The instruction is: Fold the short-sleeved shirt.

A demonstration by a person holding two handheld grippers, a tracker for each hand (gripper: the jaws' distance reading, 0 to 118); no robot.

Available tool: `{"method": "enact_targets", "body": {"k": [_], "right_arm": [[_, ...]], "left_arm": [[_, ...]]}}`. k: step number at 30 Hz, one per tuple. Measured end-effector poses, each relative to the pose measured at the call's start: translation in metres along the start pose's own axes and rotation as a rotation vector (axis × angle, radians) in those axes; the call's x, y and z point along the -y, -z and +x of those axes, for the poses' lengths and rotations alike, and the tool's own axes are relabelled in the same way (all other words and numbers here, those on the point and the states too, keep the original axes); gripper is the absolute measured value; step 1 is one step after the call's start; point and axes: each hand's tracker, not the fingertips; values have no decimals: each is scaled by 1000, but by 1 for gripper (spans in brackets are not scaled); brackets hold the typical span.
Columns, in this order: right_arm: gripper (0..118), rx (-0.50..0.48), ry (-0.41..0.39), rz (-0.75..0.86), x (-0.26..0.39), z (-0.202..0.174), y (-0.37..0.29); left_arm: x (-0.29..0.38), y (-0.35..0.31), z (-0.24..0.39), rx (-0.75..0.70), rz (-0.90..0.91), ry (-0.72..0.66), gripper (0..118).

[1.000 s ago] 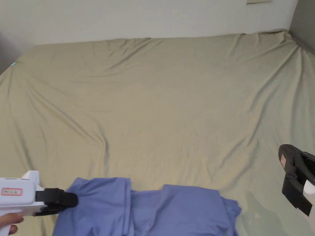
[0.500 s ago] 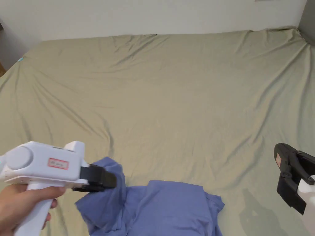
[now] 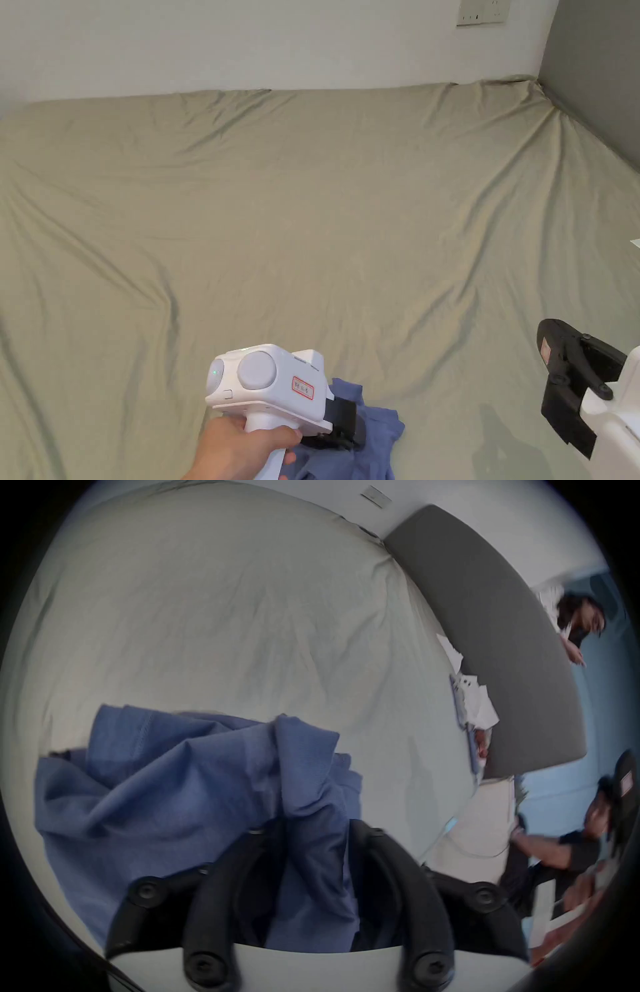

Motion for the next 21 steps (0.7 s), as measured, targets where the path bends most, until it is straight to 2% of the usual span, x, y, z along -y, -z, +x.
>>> {"method": "enact_targets", "body": {"k": [2,4,5,6,7,8,9,10,11,13,14,16,17,19,21], "right_arm": [[0,0,1,1,0,1,0],[0,1,3,3,0,3,-1],[0,1,9,3,0,4,-1],[0,2,14,4,0,4,-2],[0,2,19,6,1,5,-1],[0,3,20,5,2,5,0],[0,3,23,5,3,5,1],[0,0,29,4,4,6,2],[0,-2,35,0,4,6,3],[0,-5,38,-6,6,5,4],[0,-6,37,-7,6,5,4],[0,-6,31,-12,6,5,1],[0,-4,28,-11,6,5,0],[0,1,30,-15,6,7,-2],[0,-1,30,-23,9,8,-2]], "left_arm": [[4,-18,-7,113,51,-115,65],[8,-53,-16,231,154,-194,66],[13,-75,-18,277,244,-166,65],[21,-94,-22,275,364,-136,57],[34,-106,-23,195,507,-88,57],[48,-108,-21,94,623,-23,52],[61,-104,-16,-11,658,97,37],[72,-91,-14,-105,663,187,10],[84,-73,-11,-208,710,217,1],[95,-34,-9,-238,690,253,1],[98,-16,-7,-211,673,222,1],[103,22,5,-303,605,224,1],[105,34,13,-284,617,226,1],[111,63,35,-363,597,336,1],[114,79,56,-373,602,407,1]]}}
